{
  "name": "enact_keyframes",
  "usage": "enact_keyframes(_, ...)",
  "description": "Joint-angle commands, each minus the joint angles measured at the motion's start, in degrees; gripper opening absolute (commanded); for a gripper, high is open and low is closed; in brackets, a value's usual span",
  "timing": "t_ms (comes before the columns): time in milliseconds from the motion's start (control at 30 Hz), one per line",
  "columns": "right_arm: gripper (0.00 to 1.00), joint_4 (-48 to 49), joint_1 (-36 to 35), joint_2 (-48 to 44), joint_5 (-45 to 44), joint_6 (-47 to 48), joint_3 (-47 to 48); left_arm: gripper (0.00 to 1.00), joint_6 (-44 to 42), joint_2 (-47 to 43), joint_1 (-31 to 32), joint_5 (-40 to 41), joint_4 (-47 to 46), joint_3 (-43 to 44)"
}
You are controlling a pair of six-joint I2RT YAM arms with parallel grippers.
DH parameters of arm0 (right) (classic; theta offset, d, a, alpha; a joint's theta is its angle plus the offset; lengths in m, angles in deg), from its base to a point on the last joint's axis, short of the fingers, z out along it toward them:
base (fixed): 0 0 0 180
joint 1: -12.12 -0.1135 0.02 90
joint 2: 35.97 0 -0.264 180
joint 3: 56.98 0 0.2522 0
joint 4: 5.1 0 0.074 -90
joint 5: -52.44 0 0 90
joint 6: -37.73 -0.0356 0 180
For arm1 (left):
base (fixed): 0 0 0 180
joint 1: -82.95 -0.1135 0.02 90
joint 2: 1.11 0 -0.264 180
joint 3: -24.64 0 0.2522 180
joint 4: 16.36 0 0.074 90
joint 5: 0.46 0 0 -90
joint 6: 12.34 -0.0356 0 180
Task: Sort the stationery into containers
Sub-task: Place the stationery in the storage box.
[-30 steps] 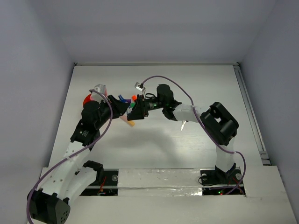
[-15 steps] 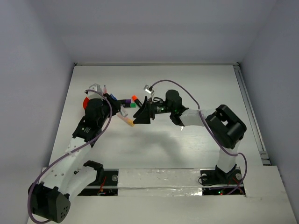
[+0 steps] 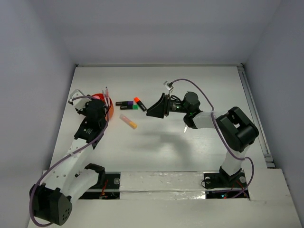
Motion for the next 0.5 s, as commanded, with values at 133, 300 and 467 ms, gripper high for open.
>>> enact_keyframes(133,0.74,15.39,1.18,-1.22,1.6,-6.15,-2.23,0.0,-2.33,6.22,-0.27,15.59,-2.77,2.08)
enact_keyframes(300,0.74,18.12,1.18,-0.87,2.57,-9.22,-2.32,0.0,-6.99,8.86,-2.02,17.0,-6.99,1.2)
enact_keyframes(467,0.74,23.39,1.18,0.62,3.71,-12.65,-2.23,0.0,-8.93,10.44,-3.26,15.51,-12.26,-0.38)
